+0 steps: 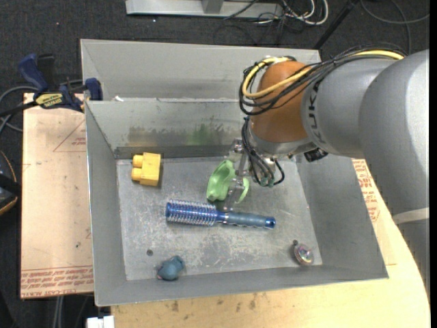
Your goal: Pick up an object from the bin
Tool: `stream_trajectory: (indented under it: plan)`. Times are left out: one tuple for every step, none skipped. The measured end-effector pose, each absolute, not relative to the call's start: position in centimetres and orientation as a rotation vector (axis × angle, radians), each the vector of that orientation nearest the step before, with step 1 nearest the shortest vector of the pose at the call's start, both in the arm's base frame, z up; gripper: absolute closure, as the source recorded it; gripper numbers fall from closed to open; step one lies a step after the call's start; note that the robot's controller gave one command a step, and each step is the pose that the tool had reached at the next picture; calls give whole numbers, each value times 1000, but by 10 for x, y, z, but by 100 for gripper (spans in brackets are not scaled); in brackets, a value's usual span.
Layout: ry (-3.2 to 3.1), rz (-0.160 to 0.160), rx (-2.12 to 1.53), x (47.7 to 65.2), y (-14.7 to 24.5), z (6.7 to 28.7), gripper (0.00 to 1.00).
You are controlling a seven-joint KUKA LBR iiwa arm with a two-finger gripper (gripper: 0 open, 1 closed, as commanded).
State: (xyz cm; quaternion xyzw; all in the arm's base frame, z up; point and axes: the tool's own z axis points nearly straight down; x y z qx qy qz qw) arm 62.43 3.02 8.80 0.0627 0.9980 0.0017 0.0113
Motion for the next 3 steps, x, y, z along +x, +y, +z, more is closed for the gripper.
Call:
stream_trajectory:
  plan:
    - [3126, 2, 160, 627, 34, 191, 100]
    - [3133, 2, -109, 624, 16, 96, 100]
    - [3122, 0, -202, 648, 10, 200, 100]
